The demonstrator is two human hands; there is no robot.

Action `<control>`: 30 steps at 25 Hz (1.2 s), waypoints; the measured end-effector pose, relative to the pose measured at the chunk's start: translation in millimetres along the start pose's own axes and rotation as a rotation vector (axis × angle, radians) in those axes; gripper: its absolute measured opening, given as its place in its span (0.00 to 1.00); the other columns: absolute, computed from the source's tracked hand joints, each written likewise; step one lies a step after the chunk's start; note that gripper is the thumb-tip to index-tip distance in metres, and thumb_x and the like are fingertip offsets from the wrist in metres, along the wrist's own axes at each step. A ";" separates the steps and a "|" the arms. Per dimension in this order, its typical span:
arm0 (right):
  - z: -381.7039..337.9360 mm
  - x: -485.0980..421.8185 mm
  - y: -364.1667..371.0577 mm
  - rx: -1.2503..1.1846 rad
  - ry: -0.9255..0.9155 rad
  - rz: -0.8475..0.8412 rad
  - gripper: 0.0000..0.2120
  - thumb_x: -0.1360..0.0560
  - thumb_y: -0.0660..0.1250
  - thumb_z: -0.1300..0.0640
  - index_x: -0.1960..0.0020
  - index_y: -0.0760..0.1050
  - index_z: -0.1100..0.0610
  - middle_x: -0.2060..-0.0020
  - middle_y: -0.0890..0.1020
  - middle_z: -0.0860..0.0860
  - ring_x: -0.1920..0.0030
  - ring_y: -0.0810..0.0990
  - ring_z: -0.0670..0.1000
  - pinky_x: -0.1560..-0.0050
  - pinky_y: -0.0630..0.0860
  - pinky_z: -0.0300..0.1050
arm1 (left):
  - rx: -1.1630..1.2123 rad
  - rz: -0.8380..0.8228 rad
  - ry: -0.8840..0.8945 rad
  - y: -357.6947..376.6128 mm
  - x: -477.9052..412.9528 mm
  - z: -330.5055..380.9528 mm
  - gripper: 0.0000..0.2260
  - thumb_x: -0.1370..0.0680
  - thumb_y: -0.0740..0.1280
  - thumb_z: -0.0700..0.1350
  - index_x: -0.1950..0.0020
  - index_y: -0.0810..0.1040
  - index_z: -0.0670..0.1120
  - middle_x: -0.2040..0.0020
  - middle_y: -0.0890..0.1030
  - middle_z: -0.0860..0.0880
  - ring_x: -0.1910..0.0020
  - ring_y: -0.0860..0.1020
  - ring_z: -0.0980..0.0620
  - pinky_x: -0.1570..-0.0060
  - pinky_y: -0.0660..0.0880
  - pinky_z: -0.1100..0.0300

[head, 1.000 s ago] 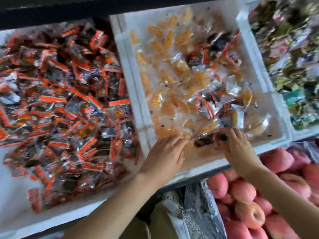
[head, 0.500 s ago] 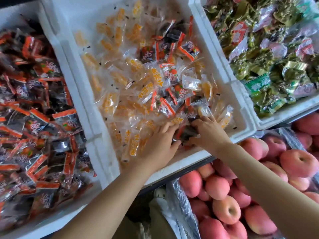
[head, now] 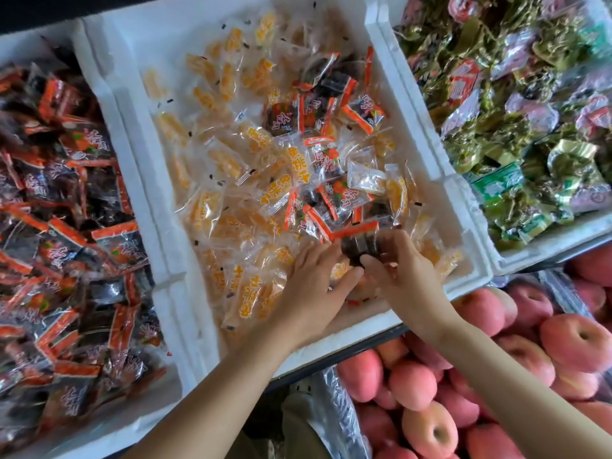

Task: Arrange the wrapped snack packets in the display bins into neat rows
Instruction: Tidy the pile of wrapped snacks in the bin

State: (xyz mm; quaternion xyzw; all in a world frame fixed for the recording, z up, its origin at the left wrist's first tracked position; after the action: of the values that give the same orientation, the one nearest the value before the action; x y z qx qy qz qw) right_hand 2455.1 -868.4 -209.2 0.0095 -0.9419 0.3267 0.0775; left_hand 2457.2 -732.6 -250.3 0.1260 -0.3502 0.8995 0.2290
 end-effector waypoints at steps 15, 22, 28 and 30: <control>34.5 -36.9 22.2 0.526 0.086 -0.267 0.25 0.25 0.67 0.53 0.32 0.63 0.59 0.38 0.70 0.56 0.37 0.71 0.58 0.41 0.66 0.47 | 0.348 0.412 -0.032 -63.7 15.5 -22.7 0.07 0.24 0.69 0.45 0.56 0.71 0.51 0.60 0.80 0.52 0.62 0.79 0.53 0.63 0.73 0.66; 23.6 -33.9 19.0 0.421 0.091 -0.165 0.17 0.26 0.69 0.52 0.40 0.73 0.57 0.48 0.80 0.52 0.50 0.79 0.54 0.55 0.72 0.45 | 0.288 0.378 -0.143 -56.2 14.8 -36.4 0.09 0.20 0.64 0.46 0.51 0.67 0.42 0.65 0.73 0.47 0.70 0.71 0.53 0.72 0.67 0.65; -21.8 -18.0 23.8 -0.019 0.008 -0.063 0.02 0.25 0.67 0.56 0.53 0.77 0.53 0.67 0.79 0.44 0.66 0.77 0.43 0.60 0.72 0.39 | 0.726 0.218 -0.117 -47.1 18.0 -6.2 0.06 0.20 0.58 0.49 0.49 0.68 0.48 0.55 0.75 0.52 0.61 0.77 0.69 0.58 0.76 0.69; -32.2 -14.0 32.3 0.129 -0.134 -0.115 0.06 0.24 0.66 0.54 0.49 0.78 0.53 0.62 0.81 0.46 0.60 0.80 0.47 0.57 0.76 0.46 | 0.765 0.239 -0.070 -42.4 18.9 -8.1 0.09 0.22 0.64 0.47 0.43 0.70 0.50 0.51 0.80 0.55 0.52 0.79 0.64 0.51 0.78 0.61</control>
State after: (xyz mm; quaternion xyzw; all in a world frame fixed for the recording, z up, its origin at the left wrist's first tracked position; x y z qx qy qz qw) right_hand 2471.2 -823.6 -206.3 0.0902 -0.9199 0.3802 0.0321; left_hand 2461.6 -693.4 -224.7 0.1910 -0.0097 0.9804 0.0475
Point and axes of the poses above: each hand's wrist, its own x-axis away from the middle knuckle, its own y-axis out of the palm, z = x × y, the point moved 5 cm from there along -x, towards the middle knuckle
